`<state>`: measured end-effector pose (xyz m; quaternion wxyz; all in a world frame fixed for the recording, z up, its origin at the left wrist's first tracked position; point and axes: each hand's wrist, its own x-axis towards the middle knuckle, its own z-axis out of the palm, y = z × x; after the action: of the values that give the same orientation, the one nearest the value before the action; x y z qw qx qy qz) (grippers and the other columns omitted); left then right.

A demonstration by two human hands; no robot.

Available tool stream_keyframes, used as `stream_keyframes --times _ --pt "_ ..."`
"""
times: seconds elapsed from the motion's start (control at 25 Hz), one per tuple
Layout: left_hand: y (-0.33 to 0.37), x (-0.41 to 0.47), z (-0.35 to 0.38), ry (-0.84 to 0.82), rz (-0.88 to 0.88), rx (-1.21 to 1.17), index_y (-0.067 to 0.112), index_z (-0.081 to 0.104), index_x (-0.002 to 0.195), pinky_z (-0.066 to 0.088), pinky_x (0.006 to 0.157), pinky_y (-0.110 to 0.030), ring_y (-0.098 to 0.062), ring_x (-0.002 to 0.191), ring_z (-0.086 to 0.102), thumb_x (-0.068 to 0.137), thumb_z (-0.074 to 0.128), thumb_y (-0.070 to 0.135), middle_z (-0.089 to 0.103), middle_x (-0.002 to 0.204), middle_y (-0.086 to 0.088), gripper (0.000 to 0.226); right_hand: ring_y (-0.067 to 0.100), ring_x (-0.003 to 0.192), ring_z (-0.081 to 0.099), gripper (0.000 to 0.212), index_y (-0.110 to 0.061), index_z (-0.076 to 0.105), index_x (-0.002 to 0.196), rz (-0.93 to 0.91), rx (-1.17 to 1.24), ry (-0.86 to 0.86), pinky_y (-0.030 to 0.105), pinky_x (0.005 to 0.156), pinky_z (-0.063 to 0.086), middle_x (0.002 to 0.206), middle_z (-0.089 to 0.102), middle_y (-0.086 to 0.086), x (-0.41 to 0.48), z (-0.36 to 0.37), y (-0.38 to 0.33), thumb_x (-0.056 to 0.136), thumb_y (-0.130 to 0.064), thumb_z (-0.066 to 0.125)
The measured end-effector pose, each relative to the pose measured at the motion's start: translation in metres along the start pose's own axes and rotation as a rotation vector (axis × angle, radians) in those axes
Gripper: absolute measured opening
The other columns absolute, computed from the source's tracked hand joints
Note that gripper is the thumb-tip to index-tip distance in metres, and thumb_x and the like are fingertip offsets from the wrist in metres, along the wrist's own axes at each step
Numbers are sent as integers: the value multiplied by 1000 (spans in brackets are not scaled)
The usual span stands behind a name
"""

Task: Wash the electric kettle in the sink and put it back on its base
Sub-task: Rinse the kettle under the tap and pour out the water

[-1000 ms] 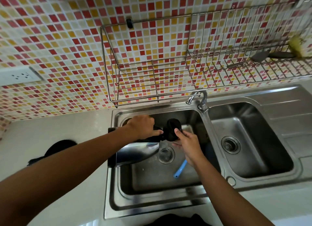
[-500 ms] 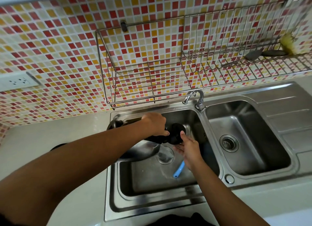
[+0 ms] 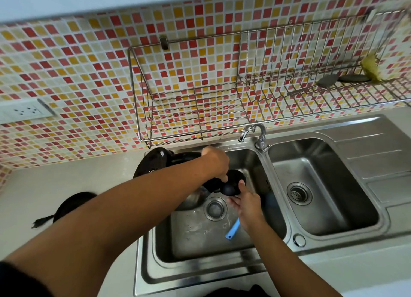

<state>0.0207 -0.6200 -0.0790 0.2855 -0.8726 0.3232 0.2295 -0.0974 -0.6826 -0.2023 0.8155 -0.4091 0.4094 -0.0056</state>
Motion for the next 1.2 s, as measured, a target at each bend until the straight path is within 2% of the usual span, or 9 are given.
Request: stream_keyframes --times 0.2,0.32,0.4,0.48,0.6,0.72,0.84,1.0,1.2 --pt "-37 -20 11 207 10 -281 12 64 103 51 76 -34 -27 81 60 85 48 76 58 82 -2 68 28 73 74 35 -4 62 113 -35 -7 -17 32 61 54 98 74 22 -4 -2 -22 98 -34 52" --pt "-68 -47 32 324 -27 -619 19 62 68 43 63 -30 -21 67 60 85 40 81 59 66 -3 67 25 67 71 26 -4 61 111 -94 -70 -39 30 57 47 86 74 20 -10 -6 -40 99 -24 49" --pt "-74 -71 50 438 -60 -842 21 60 59 42 59 -29 -18 56 58 86 41 80 58 56 -3 67 19 61 61 18 -9 64 107 -174 -154 -33 27 54 40 76 69 12 -18 -3 -45 98 -14 50" --pt "-68 -90 68 607 -93 -1005 21 68 64 43 65 -28 -16 58 59 89 48 72 67 62 -3 60 13 67 55 14 -19 69 94 -239 -243 -34 27 62 40 74 64 1 -27 2 -43 94 -14 56" --pt "-58 -106 88 817 -150 -1221 20 75 77 51 73 -31 -9 68 65 84 56 71 73 71 8 55 11 88 59 15 -22 68 96 -196 -256 -123 33 79 41 94 70 1 -41 5 -35 90 -32 59" --pt "-48 -111 109 867 -197 -1360 26 79 92 59 82 -32 -2 82 71 78 68 64 75 83 17 42 19 67 58 25 -17 63 93 44 -82 -299 34 64 39 74 65 5 -55 6 -40 91 -40 53" --pt "-34 -113 132 952 -262 -1512 32 78 91 61 80 -35 -1 78 72 78 78 48 74 79 20 21 16 54 59 12 -18 59 94 36 -95 -344 30 57 42 66 64 5 -61 6 -50 94 -29 54" --pt "-34 -115 160 977 -298 -1568 26 70 116 55 88 -28 -10 97 70 83 57 67 75 101 8 55 17 61 61 17 -18 62 103 -158 -276 -284 27 57 45 73 65 7 -67 23 -50 91 -30 62" --pt "-75 -142 205 899 -403 -1545 20 65 121 41 83 -29 -24 104 60 94 40 62 65 107 -5 56 9 75 70 25 -24 66 106 -373 -462 -328 28 69 51 87 74 -6 -85 85 -32 84 -33 74"
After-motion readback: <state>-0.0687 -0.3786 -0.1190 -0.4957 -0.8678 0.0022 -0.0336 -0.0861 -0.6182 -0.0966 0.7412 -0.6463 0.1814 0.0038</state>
